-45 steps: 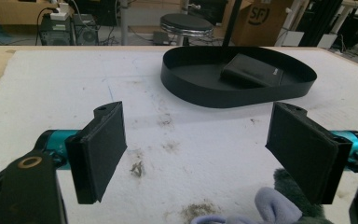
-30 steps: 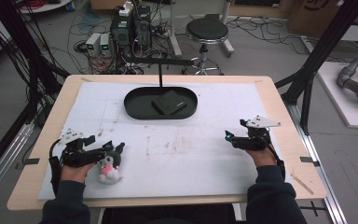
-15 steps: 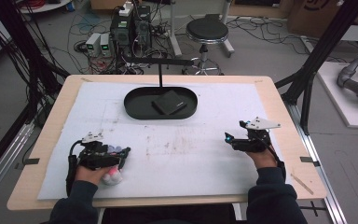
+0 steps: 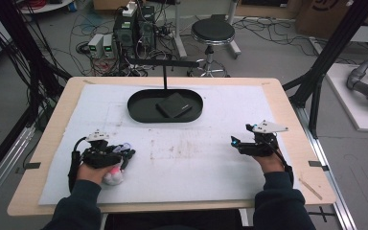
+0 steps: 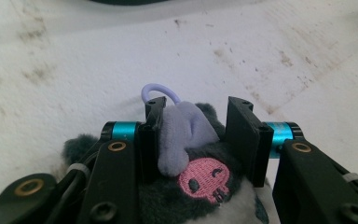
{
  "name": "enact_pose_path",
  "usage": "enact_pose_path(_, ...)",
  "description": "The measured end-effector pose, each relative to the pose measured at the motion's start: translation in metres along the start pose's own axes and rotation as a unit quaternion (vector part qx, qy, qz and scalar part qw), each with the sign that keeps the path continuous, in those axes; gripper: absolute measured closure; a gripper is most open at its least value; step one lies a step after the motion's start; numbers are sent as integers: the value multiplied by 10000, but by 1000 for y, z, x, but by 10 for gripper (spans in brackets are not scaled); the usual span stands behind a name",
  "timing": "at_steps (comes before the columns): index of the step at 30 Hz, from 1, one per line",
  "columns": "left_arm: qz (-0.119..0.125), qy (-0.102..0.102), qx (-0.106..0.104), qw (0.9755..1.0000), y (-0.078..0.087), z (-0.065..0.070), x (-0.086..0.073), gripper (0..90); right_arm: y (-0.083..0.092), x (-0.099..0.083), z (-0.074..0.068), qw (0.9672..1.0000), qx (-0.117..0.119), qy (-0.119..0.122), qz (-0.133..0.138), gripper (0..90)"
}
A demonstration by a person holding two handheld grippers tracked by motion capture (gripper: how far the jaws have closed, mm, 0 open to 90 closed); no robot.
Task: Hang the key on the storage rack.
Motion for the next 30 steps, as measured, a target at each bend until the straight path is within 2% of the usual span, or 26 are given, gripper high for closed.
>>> enact_pose_path(2,156,-379,28,9992,1,0,6,586,0,0,0,10000,0,2,-6,220)
enact_pose_path(4,195,-419,65,9989,-2,-3,8,559,-1,0,0,10000,11,-33,-29,220)
enact_pose_path(6,18,-360,86,9993,-11,-6,5,538,-1,0,0,10000,9,-30,-22,220)
enact_pose_path(7,-123,-302,134,9994,-16,-7,3,397,-1,0,0,10000,15,-21,-18,220)
enact_pose_path(8,-218,-208,213,9993,-18,-8,3,306,-1,0,0,10000,10,-14,-22,219)
enact_pose_path(9,-263,-91,458,9986,-18,-7,2,263,-1,0,0,10000,12,-23,-20,220)
enact_pose_path(12,-47,-56,730,9973,-12,-4,5,260,-1,0,0,10000,19,-10,-11,220)
enact_pose_path(13,-24,-62,876,9961,-7,-1,6,250,-2,0,0,10000,22,-20,-13,220)
enact_pose_path(14,-24,-62,876,9961,-7,-1,6,250,-2,0,0,10000,22,-20,-13,220)
enact_pose_path(16,-80,17,1029,9947,-2,2,5,249,-2,0,0,10000,16,-4,-22,220)
enact_pose_path(21,-153,232,1475,9887,11,7,0,253,-1,0,-1,10000,21,-19,-18,220)
enact_pose_path(23,-196,315,1478,9883,12,9,-5,253,-1,0,-1,10000,22,-20,-20,220)
enact_pose_path(26,-225,501,1339,9895,10,9,-8,253,-1,0,-1,10000,34,8,-20,220)
enact_pose_path(30,-401,564,1190,9905,3,9,-11,225,-1,0,-1,10000,33,4,-15,220)
Point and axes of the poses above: each handheld gripper's, and its own axes: y roughly backward along the jaws, x roughly out of its top, z roughly to its right, the point moved 2 cm from there along -y, roughly forward along the jaws, and after that the axes turned 9 degrees about -y, right-handed, at the moved point
